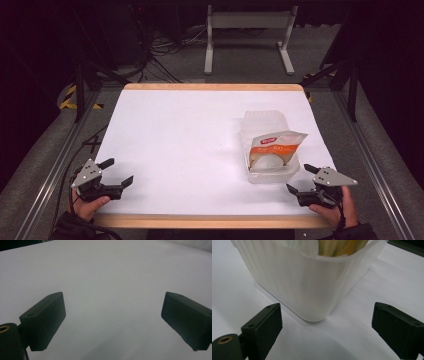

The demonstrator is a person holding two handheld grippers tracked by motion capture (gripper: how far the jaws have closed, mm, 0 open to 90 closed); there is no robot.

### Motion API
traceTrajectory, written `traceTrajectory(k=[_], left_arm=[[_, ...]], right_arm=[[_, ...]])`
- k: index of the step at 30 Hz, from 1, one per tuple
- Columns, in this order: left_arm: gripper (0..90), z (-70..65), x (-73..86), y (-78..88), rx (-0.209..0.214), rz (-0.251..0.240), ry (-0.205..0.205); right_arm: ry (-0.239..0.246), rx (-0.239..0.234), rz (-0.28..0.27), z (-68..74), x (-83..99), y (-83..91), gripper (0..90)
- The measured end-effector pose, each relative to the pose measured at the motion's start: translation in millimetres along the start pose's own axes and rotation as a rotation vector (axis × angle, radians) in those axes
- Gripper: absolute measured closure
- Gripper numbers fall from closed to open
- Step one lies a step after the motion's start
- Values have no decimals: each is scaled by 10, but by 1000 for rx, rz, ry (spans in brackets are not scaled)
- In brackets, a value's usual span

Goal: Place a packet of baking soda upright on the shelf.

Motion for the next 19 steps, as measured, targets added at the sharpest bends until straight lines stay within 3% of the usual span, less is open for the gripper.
traceTrajectory(k=[19], left_arm=[[62, -2, -27, -45, 8, 2, -11]], right_arm=[[-18, 8, 0, -25, 29, 25, 101]])
Point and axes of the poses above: each handheld gripper's, and its own axes: y roughly backward along the jaws, x roughly out of its underside, z roughly to its left, the point moved 6 cm from there along -y, roughly forward along the jaws, and after that the axes turned 11 degrees about z, right-handed, at the moved point
